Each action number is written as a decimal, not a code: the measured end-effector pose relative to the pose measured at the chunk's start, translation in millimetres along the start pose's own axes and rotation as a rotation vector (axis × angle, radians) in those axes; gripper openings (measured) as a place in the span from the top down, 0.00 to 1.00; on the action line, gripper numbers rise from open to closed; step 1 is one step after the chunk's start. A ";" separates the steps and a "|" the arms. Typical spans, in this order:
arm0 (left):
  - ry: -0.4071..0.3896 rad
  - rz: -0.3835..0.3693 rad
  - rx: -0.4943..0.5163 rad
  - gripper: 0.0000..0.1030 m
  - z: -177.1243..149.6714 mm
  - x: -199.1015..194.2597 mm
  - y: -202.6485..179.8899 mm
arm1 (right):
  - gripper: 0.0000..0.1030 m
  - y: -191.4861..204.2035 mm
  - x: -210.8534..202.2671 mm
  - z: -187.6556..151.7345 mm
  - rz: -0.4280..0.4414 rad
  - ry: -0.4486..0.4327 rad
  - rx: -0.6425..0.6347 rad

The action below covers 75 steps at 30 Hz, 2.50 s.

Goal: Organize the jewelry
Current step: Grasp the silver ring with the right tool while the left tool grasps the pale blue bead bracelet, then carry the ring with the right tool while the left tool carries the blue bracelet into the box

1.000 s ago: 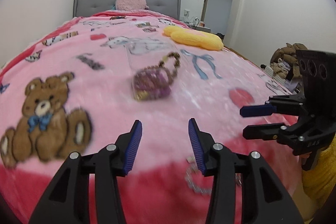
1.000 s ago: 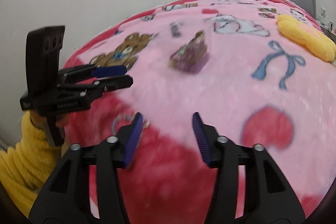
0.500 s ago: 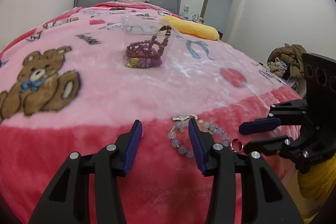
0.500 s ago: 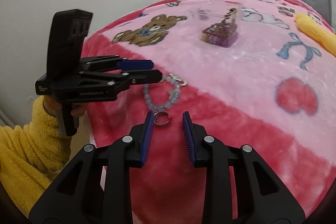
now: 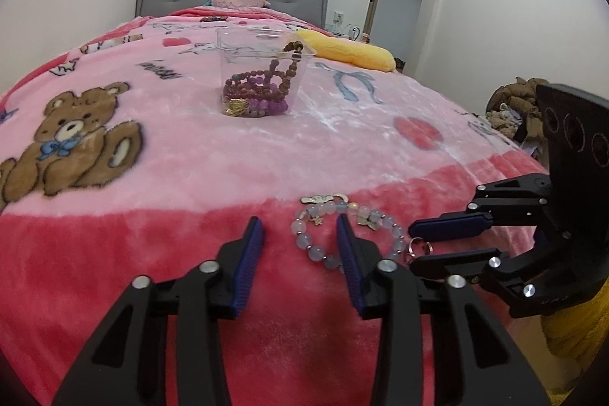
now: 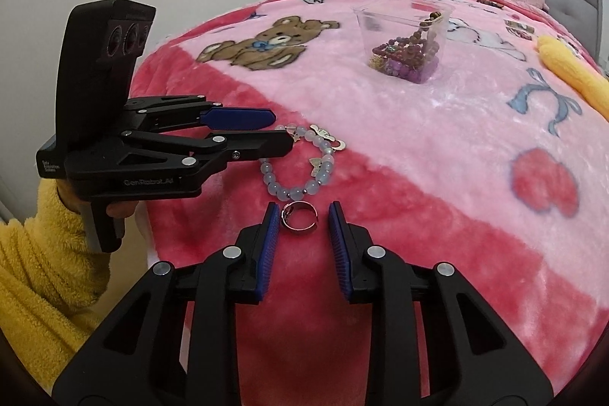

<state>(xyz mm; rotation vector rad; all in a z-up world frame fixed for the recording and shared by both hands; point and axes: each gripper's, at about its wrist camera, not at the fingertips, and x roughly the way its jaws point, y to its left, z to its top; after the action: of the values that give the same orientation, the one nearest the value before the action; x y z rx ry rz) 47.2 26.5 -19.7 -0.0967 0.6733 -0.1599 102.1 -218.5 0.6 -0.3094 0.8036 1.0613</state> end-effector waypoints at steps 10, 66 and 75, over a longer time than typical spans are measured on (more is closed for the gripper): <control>-0.010 0.014 0.019 0.86 -1.5 -1.6 -2.8 | 0.81 -1.4 1.1 0.9 -0.008 0.001 0.005; -0.196 -0.029 0.010 0.92 87.3 -43.6 -3.5 | 0.81 -23.3 -41.0 87.9 -0.107 -0.164 0.038; -0.221 -0.017 0.008 0.92 111.5 -42.6 2.7 | 0.81 -38.5 -38.3 104.9 -0.111 -0.199 0.083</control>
<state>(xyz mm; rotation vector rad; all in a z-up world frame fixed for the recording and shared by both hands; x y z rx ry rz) 84.6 40.9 92.7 -0.1111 0.4514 -0.1656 171.8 -200.6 94.3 -0.1730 0.6429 0.9355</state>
